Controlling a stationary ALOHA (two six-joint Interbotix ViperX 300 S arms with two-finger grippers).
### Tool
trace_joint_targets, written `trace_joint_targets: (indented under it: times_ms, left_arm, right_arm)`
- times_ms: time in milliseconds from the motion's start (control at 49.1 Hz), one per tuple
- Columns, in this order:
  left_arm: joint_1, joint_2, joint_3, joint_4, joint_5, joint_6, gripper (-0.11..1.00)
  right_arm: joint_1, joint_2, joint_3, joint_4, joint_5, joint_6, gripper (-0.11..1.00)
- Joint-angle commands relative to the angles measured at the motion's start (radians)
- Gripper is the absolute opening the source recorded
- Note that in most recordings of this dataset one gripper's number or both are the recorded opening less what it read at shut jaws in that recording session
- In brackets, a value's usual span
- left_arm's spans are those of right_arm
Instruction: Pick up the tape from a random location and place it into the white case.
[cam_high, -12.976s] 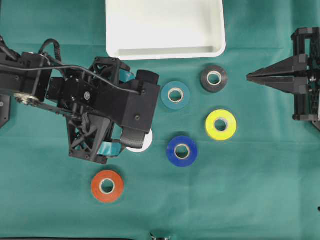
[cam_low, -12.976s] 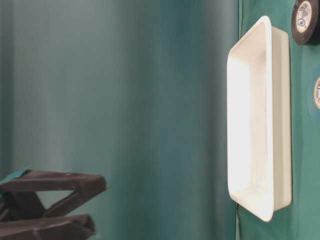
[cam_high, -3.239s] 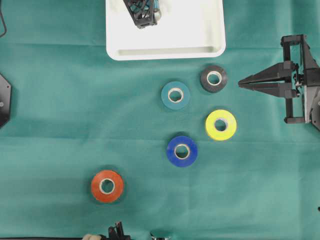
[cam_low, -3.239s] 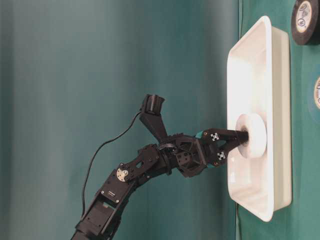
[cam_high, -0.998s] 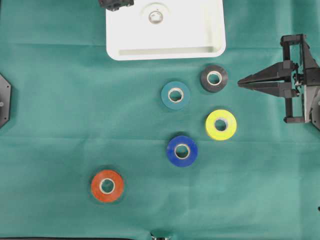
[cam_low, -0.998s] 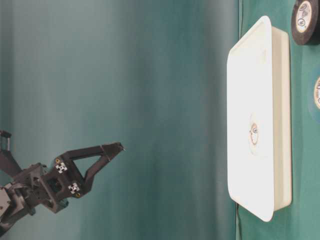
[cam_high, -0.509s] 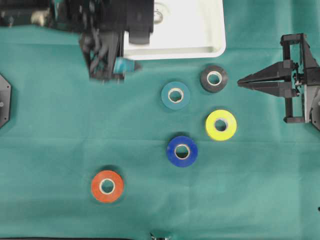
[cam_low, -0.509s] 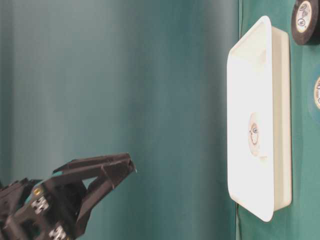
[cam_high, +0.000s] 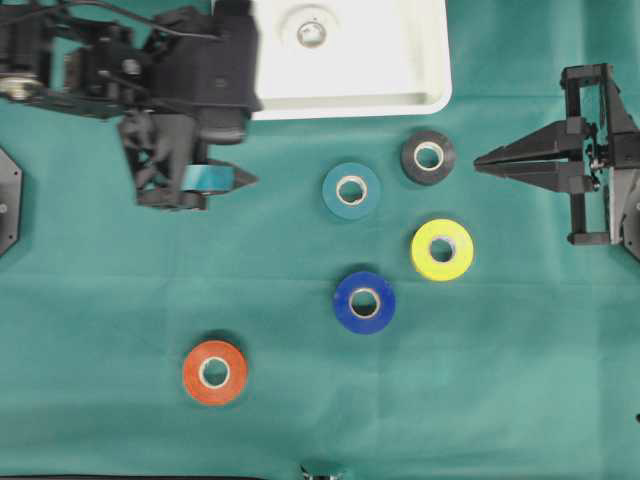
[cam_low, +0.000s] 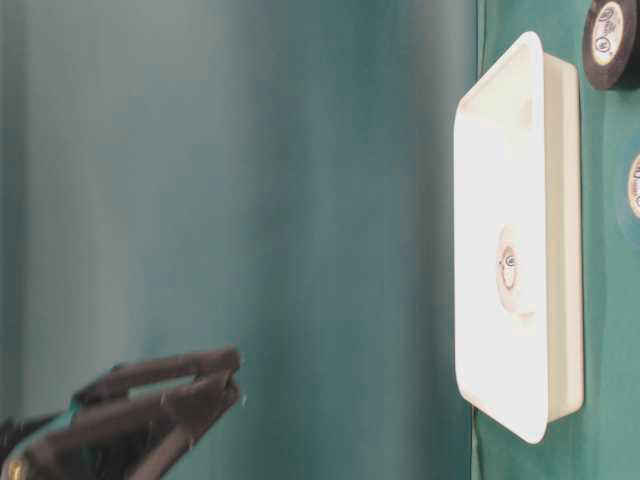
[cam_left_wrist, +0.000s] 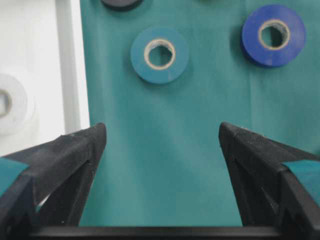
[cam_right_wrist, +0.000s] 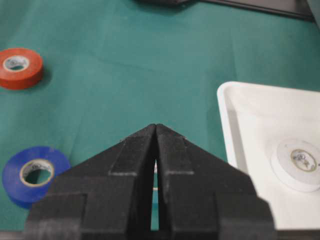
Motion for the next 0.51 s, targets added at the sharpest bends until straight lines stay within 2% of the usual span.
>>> trace_joint_targets:
  times_ms: [0, 265, 489]
  left_arm:
    - [0.002, -0.069, 0.028, 0.002, -0.018, -0.002, 0.9]
    - [0.002, -0.27, 0.178, 0.0, -0.021, -0.063, 0.9]
    - [0.002, -0.448, 0.301, 0.0, -0.064, -0.067, 0.9]
  right_arm:
    - [-0.002, 0.0, -0.028, 0.002, 0.003, 0.003, 0.0]
    - [-0.002, -0.002, -0.032, 0.002, 0.018, 0.003, 0.0]
    - [-0.002, -0.003, -0.04, 0.002, 0.018, 0.003, 0.0]
